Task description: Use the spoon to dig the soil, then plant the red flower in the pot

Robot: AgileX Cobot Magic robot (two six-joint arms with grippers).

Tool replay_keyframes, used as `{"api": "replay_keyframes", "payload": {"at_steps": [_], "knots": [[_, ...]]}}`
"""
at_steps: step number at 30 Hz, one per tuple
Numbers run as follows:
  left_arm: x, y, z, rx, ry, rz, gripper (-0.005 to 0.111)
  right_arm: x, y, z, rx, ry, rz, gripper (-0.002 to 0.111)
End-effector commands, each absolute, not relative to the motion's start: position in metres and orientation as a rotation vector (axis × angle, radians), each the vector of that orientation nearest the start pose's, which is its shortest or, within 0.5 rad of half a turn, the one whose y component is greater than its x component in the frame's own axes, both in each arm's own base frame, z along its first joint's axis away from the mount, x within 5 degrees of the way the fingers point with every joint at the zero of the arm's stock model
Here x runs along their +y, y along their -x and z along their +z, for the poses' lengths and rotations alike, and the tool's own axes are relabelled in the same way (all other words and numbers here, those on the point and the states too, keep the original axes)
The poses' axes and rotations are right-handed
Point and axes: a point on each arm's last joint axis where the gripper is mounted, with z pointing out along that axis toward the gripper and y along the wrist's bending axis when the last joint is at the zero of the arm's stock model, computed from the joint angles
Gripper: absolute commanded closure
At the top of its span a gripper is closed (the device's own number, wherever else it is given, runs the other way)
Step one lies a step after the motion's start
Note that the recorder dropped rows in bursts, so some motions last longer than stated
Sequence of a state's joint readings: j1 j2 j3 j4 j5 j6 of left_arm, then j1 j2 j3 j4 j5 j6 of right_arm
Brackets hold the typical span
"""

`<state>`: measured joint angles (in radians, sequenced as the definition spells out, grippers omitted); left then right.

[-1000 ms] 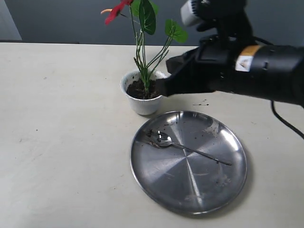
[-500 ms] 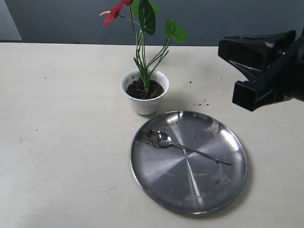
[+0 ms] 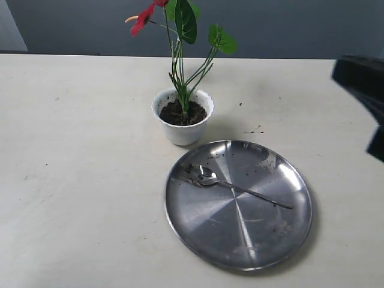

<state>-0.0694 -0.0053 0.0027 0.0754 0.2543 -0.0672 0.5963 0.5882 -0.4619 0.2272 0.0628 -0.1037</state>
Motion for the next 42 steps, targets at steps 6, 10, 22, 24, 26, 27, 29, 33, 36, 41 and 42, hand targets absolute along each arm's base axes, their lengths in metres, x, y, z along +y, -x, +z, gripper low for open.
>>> {"api": "replay_keyframes", "payload": {"at_steps": [6,10,22,24,26,27,29,33,36,41,42], "knots": [[-0.002,-0.055,0.191,1.728,-0.053,-0.037,0.105,0.018,-0.064,0.291,1.444,0.224,0.196,0.109],[-0.002,-0.055,0.191,1.728,-0.053,-0.037,0.105,0.011,-0.057,0.264,1.448,0.161,0.129,0.109],[-0.002,-0.055,0.191,1.728,-0.053,-0.037,0.105,0.006,-0.054,0.206,1.671,0.116,0.052,0.109],[-0.002,-0.055,0.191,1.728,-0.053,-0.037,0.105,0.006,-0.054,0.201,1.683,0.117,0.052,0.109],[-0.002,-0.055,0.191,1.728,-0.053,-0.037,0.105,0.006,-0.055,0.193,1.707,0.116,0.055,0.109],[-0.002,-0.055,0.191,1.728,-0.053,-0.037,0.105,0.006,-0.055,0.192,1.708,0.116,0.055,0.109],[-0.002,-0.055,0.191,1.728,-0.053,-0.037,0.105,0.007,-0.055,0.189,1.741,0.12,0.056,0.109],[-0.002,-0.055,0.191,1.728,-0.053,-0.037,0.105,0.007,-0.054,0.186,1.782,0.124,0.057,0.109],[-0.002,-0.055,0.191,1.728,-0.053,-0.037,0.105,0.007,-0.054,0.186,1.782,0.12,0.054,0.109],[-0.002,-0.055,0.191,1.728,-0.053,-0.037,0.105,0.007,-0.054,0.186,1.782,0.12,0.054,0.109],[-0.002,-0.055,0.191,1.728,-0.053,-0.037,0.105,0.007,-0.054,0.186,1.782,0.12,0.054,0.109]]}}
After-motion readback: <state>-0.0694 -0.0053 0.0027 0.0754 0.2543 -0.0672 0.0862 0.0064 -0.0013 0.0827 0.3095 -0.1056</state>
